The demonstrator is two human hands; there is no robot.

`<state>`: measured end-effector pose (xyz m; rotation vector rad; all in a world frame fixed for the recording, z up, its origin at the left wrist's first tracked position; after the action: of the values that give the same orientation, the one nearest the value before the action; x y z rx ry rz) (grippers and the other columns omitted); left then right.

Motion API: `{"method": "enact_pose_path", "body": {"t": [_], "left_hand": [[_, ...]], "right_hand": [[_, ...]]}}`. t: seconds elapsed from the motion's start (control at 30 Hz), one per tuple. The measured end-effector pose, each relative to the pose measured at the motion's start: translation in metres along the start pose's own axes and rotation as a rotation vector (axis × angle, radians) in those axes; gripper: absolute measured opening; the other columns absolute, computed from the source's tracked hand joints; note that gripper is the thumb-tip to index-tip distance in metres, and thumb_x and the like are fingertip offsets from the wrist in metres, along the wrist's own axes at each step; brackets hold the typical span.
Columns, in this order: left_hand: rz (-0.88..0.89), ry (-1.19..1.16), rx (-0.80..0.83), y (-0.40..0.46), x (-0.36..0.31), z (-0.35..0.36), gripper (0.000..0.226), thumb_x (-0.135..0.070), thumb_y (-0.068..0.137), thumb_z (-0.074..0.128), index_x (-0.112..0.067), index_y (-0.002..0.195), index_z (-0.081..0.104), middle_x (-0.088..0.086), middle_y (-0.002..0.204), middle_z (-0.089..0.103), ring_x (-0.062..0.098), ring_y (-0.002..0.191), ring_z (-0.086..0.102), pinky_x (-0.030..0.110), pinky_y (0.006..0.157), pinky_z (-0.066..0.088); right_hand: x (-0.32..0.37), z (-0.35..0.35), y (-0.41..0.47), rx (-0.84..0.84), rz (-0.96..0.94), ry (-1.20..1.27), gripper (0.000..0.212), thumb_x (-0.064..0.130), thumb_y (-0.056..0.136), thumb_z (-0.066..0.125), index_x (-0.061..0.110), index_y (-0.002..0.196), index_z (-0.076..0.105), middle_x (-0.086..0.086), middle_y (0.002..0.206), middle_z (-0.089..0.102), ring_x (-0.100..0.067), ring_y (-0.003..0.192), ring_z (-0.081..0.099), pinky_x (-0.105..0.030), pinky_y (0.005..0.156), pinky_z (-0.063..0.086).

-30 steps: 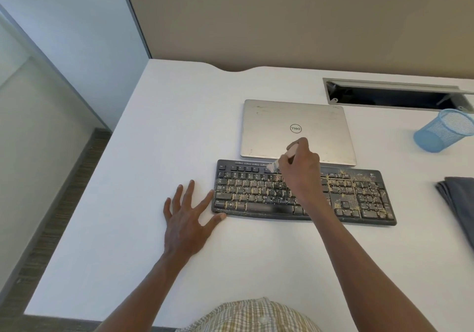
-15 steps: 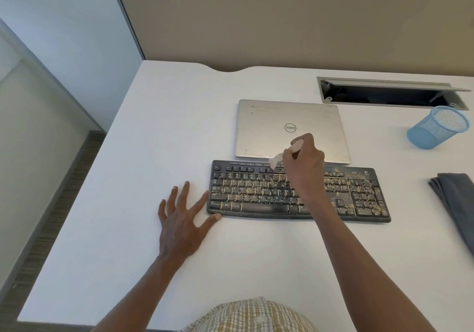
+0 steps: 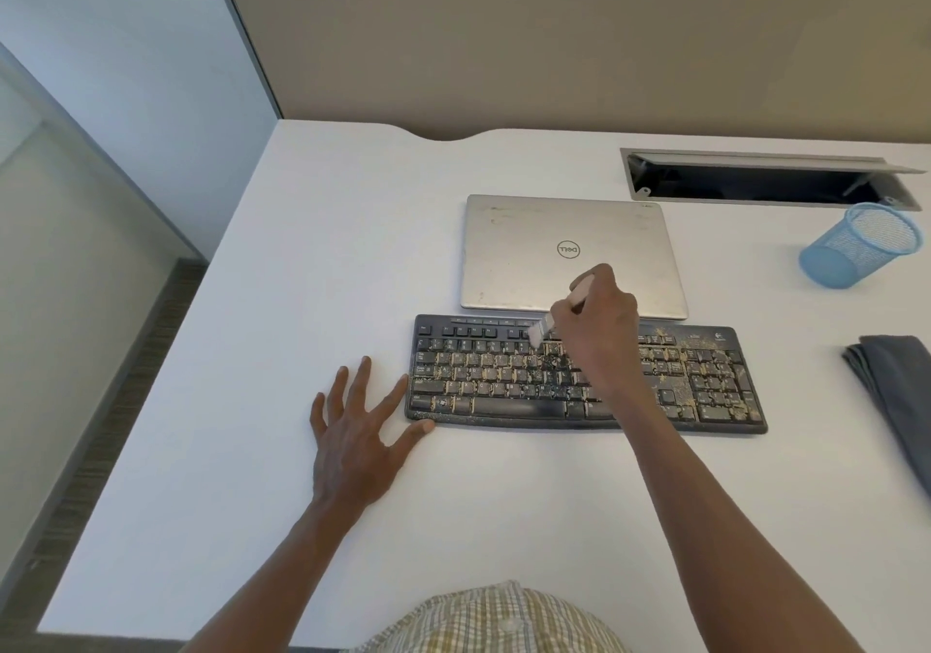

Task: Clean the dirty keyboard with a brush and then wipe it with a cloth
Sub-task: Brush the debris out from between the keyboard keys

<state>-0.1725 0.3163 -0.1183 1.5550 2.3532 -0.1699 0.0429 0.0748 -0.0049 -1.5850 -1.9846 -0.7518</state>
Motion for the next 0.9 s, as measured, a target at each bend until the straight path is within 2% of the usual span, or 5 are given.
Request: {"method": "enact_pose_path", "body": {"t": [0.33, 0.47, 0.6, 0.77, 0.9], "left_hand": [[0.002, -0.001, 0.000, 0.000, 0.001, 0.000, 0.076, -0.085, 0.088, 0.028, -0.042, 0.145, 0.053, 0.008, 0.166, 0.026, 0.033, 0.154, 0.016, 0.059, 0.120, 0.018], [0.003, -0.001, 0.006, -0.001, 0.000, 0.001, 0.075, -0.084, 0.088, 0.030, -0.042, 0.145, 0.052, 0.008, 0.166, 0.025, 0.033, 0.154, 0.015, 0.058, 0.121, 0.017], [-0.003, -0.007, 0.002, 0.000, 0.000, -0.001, 0.076, -0.085, 0.087, 0.029, -0.042, 0.145, 0.053, 0.008, 0.166, 0.026, 0.033, 0.154, 0.016, 0.058, 0.120, 0.016], [-0.004, -0.024, -0.006, 0.000, -0.001, -0.002, 0.076, -0.086, 0.087, 0.029, -0.042, 0.143, 0.054, 0.008, 0.166, 0.027, 0.033, 0.154, 0.017, 0.058, 0.120, 0.017], [0.007, -0.014, -0.008, 0.000, -0.002, -0.002, 0.076, -0.086, 0.087, 0.028, -0.041, 0.144, 0.054, 0.009, 0.166, 0.027, 0.034, 0.154, 0.018, 0.059, 0.120, 0.018]], "right_hand": [[0.000, -0.003, -0.002, -0.027, -0.013, 0.017, 0.014, 0.010, 0.093, 0.055, 0.008, 0.105, 0.048, 0.000, 0.075, 0.056, -0.013, 0.055, 0.055, -0.025, 0.043, 0.043], [-0.004, 0.003, -0.004, 0.027, -0.024, -0.023, 0.015, 0.010, 0.092, 0.056, 0.007, 0.104, 0.047, -0.001, 0.074, 0.054, -0.010, 0.053, 0.052, -0.015, 0.040, 0.035], [-0.008, -0.008, 0.000, -0.030, 0.018, 0.040, 0.014, 0.010, 0.091, 0.057, 0.009, 0.103, 0.049, -0.002, 0.076, 0.058, -0.017, 0.058, 0.059, -0.027, 0.046, 0.046], [-0.024, -0.015, -0.003, -0.063, 0.060, 0.029, 0.017, 0.009, 0.089, 0.058, 0.007, 0.103, 0.050, -0.006, 0.079, 0.060, -0.016, 0.058, 0.056, -0.019, 0.045, 0.035], [-0.012, -0.020, -0.003, -0.124, 0.020, 0.072, 0.015, 0.009, 0.092, 0.054, 0.008, 0.105, 0.048, -0.006, 0.077, 0.060, -0.021, 0.061, 0.060, -0.033, 0.048, 0.047]]}}
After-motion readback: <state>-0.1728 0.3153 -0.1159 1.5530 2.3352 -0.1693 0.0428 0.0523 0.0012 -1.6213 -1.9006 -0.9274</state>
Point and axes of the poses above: each hand's wrist, its own y-axis towards the middle knuckle, its own z-axis out of the palm, x = y × z, the point moved 10 cm from there along y, towards the middle knuckle
